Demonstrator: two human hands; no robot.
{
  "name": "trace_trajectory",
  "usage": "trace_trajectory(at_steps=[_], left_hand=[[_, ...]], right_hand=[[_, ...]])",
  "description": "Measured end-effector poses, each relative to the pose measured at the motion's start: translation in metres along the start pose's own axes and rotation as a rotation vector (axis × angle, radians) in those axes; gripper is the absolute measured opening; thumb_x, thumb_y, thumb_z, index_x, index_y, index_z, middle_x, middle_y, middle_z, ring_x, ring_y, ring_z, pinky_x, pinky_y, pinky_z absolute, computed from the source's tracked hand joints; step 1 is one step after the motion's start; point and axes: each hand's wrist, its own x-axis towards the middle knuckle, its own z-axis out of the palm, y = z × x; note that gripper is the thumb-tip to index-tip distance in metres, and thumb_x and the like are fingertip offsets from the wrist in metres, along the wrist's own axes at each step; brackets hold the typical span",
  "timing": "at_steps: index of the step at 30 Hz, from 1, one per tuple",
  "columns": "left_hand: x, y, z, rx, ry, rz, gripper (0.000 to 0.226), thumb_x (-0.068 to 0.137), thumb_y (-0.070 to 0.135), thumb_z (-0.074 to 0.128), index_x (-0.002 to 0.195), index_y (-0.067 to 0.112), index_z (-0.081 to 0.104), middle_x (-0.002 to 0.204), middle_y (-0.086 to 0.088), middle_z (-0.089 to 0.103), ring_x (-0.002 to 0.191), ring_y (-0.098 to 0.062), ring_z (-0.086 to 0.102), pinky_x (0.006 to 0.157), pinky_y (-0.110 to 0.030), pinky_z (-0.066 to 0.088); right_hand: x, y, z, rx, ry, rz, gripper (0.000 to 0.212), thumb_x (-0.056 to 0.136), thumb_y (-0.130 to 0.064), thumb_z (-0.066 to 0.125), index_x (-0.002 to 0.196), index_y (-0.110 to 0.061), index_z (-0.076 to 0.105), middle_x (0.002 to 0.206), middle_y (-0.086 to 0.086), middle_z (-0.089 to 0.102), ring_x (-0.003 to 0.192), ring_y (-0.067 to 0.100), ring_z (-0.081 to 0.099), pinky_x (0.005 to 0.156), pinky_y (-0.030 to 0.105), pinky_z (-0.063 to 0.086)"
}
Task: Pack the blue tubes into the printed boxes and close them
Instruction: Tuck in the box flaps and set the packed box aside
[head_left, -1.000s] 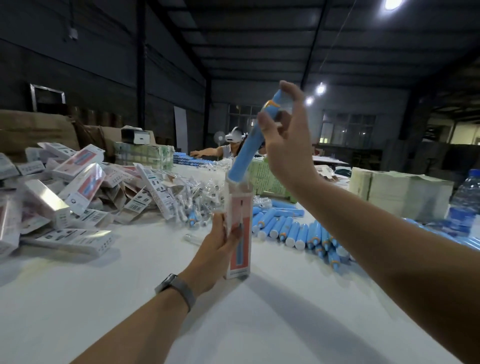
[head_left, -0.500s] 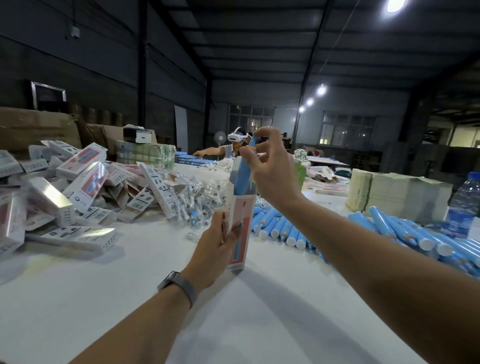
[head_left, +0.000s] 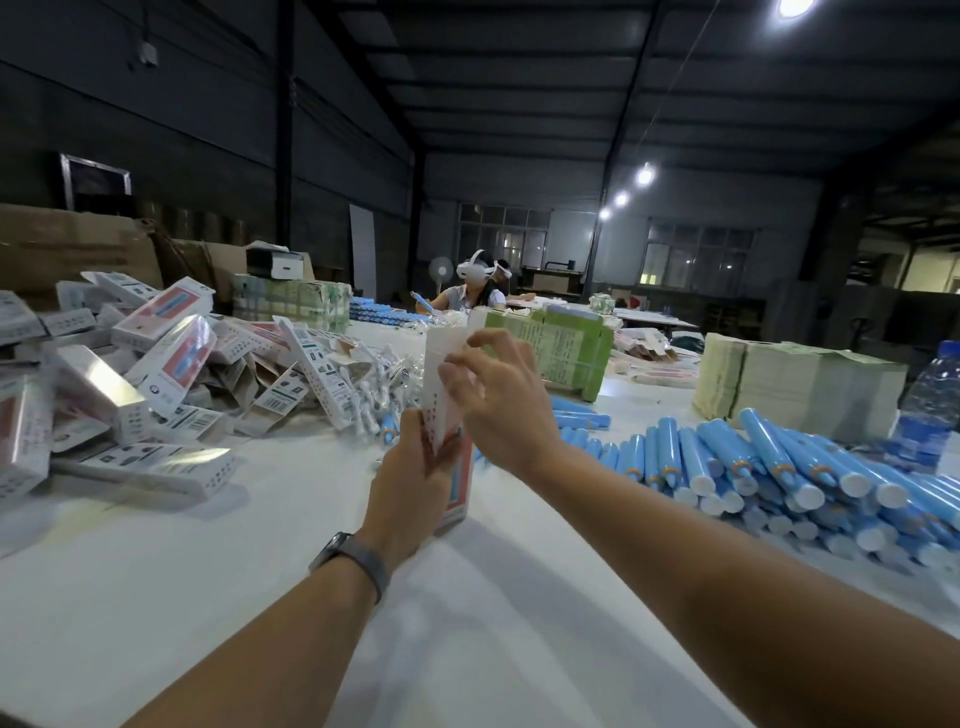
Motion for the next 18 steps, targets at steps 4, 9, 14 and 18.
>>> trace_trajectory(at_steps=[4,9,14,18], left_hand=[[0.009,-0.003,-0.010,0.063,0.254,-0.014,0.024,0.096,0.044,0.054,0.100,0.035,0.033,0.099,-0.007,0.065,0.090,-0.038,0.066,0.077,-0.048,0.053],[0.020,-0.014,-0.024,0.060,0.473,-0.125,0.032,0.103,0.034,0.049,0.122,0.014,0.035,0.122,-0.017,0.063,0.101,-0.044,0.063,0.086,-0.053,0.051],[0.023,-0.017,-0.023,0.056,0.524,-0.130,0.031,0.102,0.032,0.050,0.123,0.013,0.037,0.127,-0.016,0.063,0.106,-0.043,0.061,0.080,-0.043,0.041],[0.024,-0.016,-0.023,-0.008,0.499,-0.097,0.030,0.103,0.030,0.051,0.125,0.016,0.035,0.128,-0.014,0.061,0.109,-0.040,0.062,0.090,-0.052,0.051]], right_hand=[[0.004,-0.001,0.015,0.161,0.139,0.056,0.026,0.097,-0.037,0.049,0.112,-0.023,0.065,0.128,-0.002,0.049,0.121,0.020,0.042,0.099,0.034,0.036],[-0.003,0.016,0.061,0.137,-0.206,0.352,0.029,0.095,-0.018,0.051,0.123,-0.018,0.060,0.119,0.005,0.063,0.114,0.027,0.056,0.094,0.036,0.045],[-0.015,0.022,0.104,-0.302,-0.625,0.171,0.047,0.088,-0.027,0.058,0.134,-0.021,0.052,0.130,0.010,0.059,0.123,0.036,0.049,0.094,0.042,0.047],[-0.011,0.029,0.112,-0.184,-0.511,0.273,0.036,0.086,-0.014,0.057,0.120,-0.023,0.066,0.118,0.009,0.067,0.113,0.029,0.060,0.090,0.035,0.049]])
